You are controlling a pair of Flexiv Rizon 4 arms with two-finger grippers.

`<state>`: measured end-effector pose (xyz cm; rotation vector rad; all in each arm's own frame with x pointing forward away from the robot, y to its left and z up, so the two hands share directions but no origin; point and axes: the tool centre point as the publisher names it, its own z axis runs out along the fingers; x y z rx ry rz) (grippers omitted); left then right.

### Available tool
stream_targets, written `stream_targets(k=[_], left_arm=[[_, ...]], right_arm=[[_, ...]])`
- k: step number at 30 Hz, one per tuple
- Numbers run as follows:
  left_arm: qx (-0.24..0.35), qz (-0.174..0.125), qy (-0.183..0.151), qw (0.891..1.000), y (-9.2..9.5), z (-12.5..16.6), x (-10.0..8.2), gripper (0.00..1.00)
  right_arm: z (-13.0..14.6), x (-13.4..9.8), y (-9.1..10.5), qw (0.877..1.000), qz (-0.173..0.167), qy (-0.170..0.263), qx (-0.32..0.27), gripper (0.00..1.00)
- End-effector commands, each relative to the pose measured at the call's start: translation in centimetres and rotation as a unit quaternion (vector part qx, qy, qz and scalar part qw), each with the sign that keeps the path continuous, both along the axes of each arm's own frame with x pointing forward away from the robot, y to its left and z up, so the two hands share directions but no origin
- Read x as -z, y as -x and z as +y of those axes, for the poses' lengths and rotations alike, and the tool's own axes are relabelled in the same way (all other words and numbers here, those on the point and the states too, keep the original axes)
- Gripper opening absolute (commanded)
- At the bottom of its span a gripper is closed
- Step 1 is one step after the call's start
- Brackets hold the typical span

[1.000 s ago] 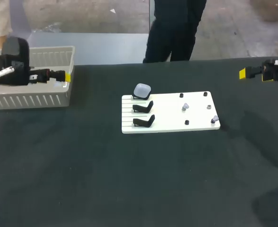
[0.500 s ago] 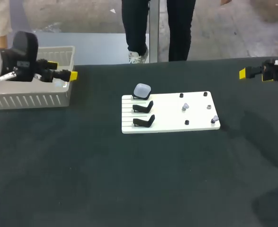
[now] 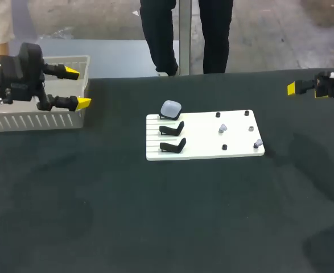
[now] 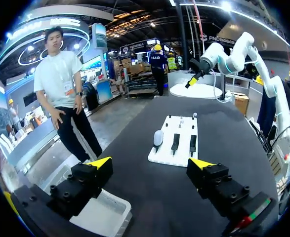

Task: Pick up each earbud case from the left stands, insert the matching earbuds, close the lid, and place the case in the box.

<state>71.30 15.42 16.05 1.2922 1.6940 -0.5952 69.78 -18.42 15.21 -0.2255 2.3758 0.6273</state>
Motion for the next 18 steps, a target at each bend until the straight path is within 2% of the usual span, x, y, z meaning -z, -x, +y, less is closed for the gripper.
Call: stream_targets(k=[1,6,8,11,12,13,18], left_arm=[[0.133,-0.071,0.098,0.984,-0.2,0.6,0.1,1.00],[0.134,-0.071,0.096,0.984,-0.1,0.2,0.1,1.00],[0.119,-0.066,0.083,0.987,0.0,-0.5,0.2,1.00],[0.105,-0.054,0.079,0.990,-0.1,-1.9,0.2,1.00],[0.097,-0.046,0.069,0.992,-0.1,-2.5,0.3,1.00],[0.093,-0.048,0.065,0.992,-0.2,-2.9,0.4,1.00],[0.101,-0.023,0.059,0.993,-1.0,-5.0,1.6,1.00]], right_arm=[[-0.1,0.1,-0.1,1.000,0.000,-0.001,-0.002,1.00],[-0.1,0.1,-0.1,1.000,0.000,-0.001,-0.002,1.00],[-0.1,0.1,-0.1,1.000,0.000,-0.001,-0.002,1.00],[-0.1,0.1,-0.1,1.000,0.000,-0.001,-0.002,1.00],[-0.1,0.1,-0.1,1.000,0.000,-0.001,-0.002,1.00],[-0.1,0.1,-0.1,1.000,0.000,-0.001,-0.002,1.00],[-0.1,0.1,-0.1,1.000,0.000,-0.001,-0.002,1.00]])
